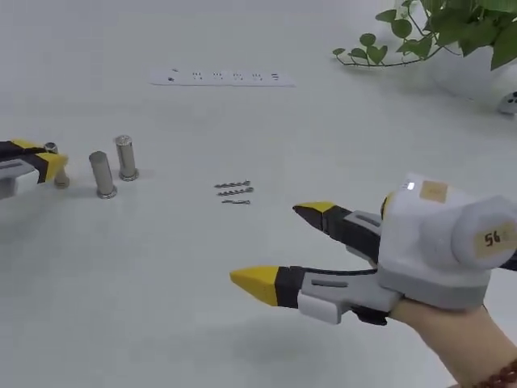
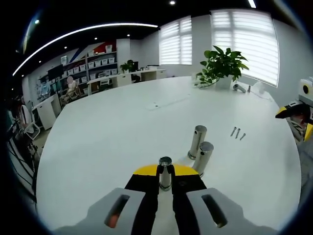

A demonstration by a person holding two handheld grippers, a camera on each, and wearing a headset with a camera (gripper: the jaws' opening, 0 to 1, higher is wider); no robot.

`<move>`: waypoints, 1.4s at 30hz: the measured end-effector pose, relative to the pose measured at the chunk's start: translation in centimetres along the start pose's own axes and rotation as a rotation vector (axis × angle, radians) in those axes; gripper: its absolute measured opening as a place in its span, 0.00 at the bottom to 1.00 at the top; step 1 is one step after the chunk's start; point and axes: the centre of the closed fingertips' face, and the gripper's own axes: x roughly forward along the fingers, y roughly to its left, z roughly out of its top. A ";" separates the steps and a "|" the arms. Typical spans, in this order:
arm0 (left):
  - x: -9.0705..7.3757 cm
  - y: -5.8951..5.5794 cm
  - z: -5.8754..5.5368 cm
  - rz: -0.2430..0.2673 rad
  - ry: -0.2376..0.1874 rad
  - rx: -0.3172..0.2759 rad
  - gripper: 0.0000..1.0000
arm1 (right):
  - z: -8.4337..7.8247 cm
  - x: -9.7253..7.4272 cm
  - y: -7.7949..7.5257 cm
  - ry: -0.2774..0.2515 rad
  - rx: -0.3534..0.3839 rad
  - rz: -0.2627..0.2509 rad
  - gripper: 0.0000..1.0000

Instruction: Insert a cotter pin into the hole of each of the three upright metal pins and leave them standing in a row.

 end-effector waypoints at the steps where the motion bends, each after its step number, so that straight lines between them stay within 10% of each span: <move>1: -0.3 -0.2 -0.2 0.001 0.002 -0.003 0.07 | -0.1 0.0 0.1 0.004 -0.001 0.001 0.76; 11: -2.4 -2.4 -1.8 0.013 0.017 -0.045 0.07 | -0.5 0.0 0.5 0.017 0.008 0.013 0.75; 28: -3.2 -6.6 -1.4 -0.035 0.008 -0.022 0.07 | -0.5 0.2 0.4 0.017 0.005 0.024 0.69; 42: -2.4 -12.8 -1.8 -0.136 0.028 0.015 0.07 | -0.7 -0.3 -0.2 0.014 0.022 0.001 0.64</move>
